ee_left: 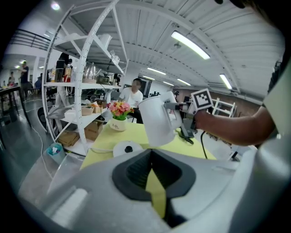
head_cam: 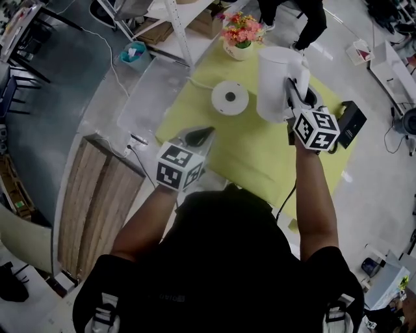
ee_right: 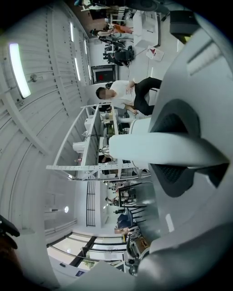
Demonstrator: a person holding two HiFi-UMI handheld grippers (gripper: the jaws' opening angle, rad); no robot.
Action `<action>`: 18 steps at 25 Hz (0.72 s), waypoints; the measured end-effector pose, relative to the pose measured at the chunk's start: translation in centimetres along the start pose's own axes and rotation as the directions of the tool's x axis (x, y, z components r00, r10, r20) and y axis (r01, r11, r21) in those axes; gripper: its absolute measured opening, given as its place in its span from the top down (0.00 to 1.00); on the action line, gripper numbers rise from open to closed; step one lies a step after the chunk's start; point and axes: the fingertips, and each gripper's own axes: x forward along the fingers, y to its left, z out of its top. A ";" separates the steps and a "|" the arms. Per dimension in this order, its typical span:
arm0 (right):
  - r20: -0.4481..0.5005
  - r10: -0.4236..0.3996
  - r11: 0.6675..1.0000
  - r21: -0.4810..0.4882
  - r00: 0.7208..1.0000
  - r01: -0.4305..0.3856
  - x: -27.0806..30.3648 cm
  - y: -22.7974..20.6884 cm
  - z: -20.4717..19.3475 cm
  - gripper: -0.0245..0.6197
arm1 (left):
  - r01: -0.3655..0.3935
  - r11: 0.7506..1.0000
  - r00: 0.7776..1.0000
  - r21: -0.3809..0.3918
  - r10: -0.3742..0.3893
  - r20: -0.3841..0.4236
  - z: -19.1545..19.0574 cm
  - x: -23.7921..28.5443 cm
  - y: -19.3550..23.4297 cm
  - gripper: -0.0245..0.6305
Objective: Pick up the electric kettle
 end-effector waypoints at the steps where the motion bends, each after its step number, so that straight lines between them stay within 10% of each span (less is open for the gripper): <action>1: -0.001 -0.004 1.000 0.002 1.000 0.004 0.0 -0.5 0.0 0.79 | 0.002 1.000 1.000 0.001 -0.002 -0.002 0.2 0.3 -0.1 0.96; 18: 0.011 -0.094 0.996 0.007 0.995 0.094 1.7 -10.0 -0.1 0.79 | 0.018 1.000 0.999 0.008 -0.018 -0.033 2.0 5.4 -1.4 0.96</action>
